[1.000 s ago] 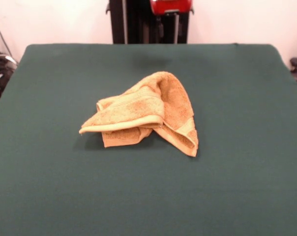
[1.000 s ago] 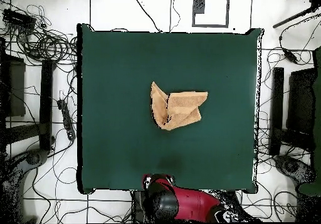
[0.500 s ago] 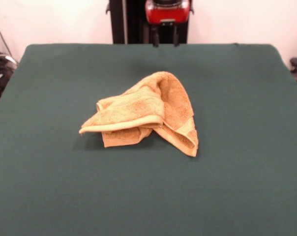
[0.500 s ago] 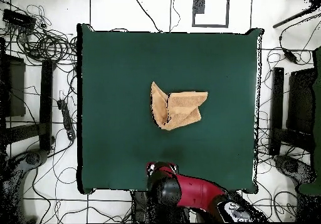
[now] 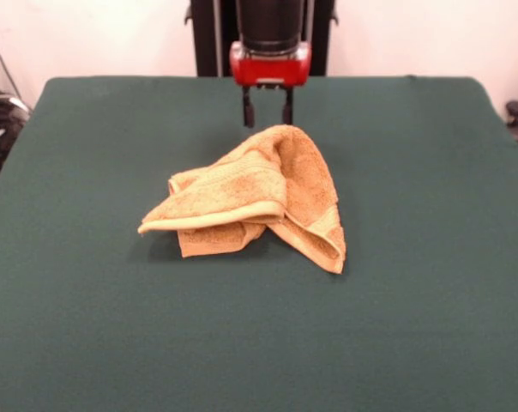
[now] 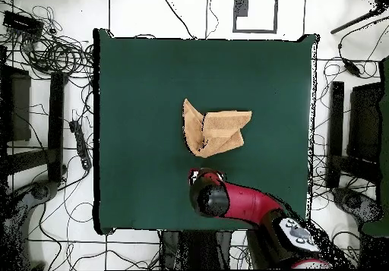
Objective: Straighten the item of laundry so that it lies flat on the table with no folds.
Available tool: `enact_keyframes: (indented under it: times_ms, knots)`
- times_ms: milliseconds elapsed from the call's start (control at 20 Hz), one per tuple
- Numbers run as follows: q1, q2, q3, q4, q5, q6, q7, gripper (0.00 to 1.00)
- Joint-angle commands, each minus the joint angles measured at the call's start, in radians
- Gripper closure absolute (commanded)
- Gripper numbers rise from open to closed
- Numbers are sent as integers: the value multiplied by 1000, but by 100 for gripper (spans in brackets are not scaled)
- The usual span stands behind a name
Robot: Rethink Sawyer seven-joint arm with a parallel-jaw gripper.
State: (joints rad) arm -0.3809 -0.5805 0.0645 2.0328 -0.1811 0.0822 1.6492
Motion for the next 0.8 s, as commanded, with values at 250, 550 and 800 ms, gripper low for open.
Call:
enact_keyframes:
  times_ms: [250, 550, 800]
  knots:
    - [39, 134, 79, -250, 85, 181, 114, 0]
    - [74, 185, 59, -315, 117, 226, 147, 0]
    - [72, 161, 77, -306, 142, 227, 168, 0]
